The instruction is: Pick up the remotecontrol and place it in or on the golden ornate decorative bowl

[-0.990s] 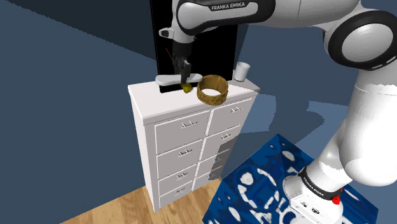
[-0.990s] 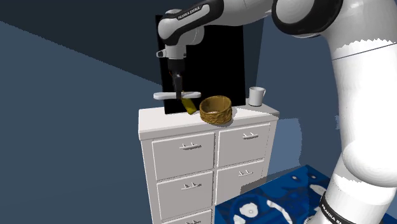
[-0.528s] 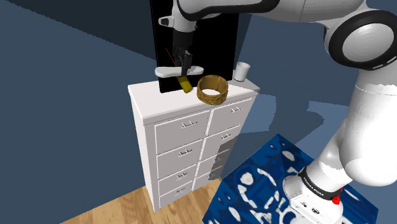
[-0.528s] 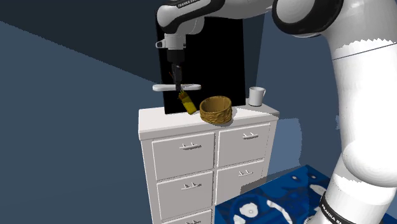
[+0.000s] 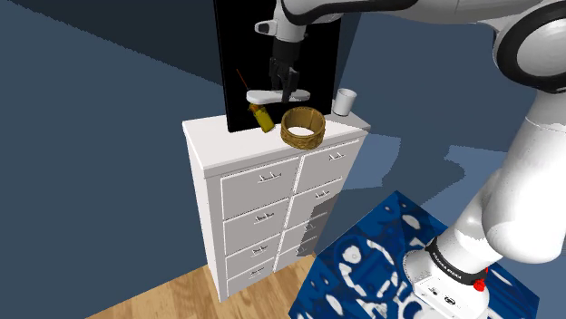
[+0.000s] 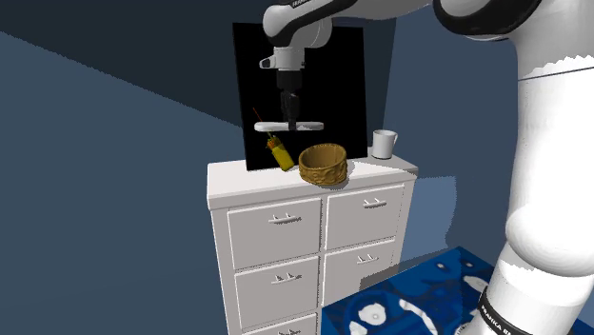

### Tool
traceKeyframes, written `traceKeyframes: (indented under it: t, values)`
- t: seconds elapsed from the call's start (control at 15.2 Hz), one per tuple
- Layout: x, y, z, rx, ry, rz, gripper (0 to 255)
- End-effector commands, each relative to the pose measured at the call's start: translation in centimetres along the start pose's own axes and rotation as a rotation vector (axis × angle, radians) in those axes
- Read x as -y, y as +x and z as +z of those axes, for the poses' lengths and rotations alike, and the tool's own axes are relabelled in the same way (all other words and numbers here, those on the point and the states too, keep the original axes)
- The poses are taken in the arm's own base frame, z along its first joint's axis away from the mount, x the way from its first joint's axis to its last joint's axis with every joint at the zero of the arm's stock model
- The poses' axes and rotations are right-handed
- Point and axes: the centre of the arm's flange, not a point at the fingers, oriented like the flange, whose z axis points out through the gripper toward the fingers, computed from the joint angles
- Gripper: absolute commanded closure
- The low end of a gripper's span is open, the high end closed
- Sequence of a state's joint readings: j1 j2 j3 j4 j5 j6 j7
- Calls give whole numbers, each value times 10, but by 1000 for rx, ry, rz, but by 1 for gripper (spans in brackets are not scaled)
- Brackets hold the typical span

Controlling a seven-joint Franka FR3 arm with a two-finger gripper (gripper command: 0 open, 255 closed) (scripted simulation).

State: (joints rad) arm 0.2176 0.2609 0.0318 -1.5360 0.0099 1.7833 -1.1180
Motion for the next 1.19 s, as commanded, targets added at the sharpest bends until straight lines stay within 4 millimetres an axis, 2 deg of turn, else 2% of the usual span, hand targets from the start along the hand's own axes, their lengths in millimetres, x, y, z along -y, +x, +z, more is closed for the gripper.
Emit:
traceKeyframes:
  t: [0.0,0.46,1.12]
  values:
    - [-1,-27,-1,-1,0,-1,255]
    - [-5,-116,-5,-1,0,-1,255]
    - [-6,-117,48,-1,0,-1,255]
